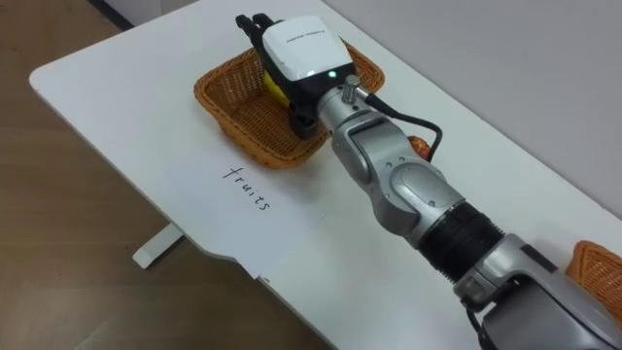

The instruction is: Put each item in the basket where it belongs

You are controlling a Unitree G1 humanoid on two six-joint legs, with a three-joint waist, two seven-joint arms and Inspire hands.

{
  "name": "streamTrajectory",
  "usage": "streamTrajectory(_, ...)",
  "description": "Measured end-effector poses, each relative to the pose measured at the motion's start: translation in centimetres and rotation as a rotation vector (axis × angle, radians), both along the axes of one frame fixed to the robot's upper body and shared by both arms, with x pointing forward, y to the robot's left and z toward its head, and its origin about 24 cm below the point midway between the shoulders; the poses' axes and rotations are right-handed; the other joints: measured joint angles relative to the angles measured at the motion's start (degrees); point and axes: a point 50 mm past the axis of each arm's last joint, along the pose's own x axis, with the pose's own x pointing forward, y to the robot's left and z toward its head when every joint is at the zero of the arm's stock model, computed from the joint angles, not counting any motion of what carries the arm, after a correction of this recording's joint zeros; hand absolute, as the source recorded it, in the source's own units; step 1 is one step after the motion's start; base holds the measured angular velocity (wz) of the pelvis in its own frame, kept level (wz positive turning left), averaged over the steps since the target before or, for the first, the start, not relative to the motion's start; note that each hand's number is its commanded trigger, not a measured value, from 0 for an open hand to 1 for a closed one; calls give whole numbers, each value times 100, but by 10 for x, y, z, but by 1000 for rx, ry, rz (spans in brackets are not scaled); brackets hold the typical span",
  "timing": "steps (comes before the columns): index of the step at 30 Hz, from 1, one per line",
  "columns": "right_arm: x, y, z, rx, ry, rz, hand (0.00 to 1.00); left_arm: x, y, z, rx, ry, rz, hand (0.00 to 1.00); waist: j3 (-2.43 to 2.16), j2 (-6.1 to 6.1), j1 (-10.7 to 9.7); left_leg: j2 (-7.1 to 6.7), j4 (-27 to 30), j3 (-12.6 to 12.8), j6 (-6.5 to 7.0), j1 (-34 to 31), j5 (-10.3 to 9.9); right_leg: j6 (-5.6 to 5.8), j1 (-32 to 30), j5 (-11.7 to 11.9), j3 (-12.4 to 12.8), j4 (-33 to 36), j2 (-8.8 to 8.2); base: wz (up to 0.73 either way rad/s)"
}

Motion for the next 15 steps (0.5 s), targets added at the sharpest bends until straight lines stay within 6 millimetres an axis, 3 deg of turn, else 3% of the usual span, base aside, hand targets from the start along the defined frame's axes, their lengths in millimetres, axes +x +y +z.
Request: streamTrajectory(15,1,-1,1,9,2,0,0,-1,0,0,1,2,-2,0,-7,-78,-12,0,38,7,-1,13,-1,0,24,0,3,0,-1,0)
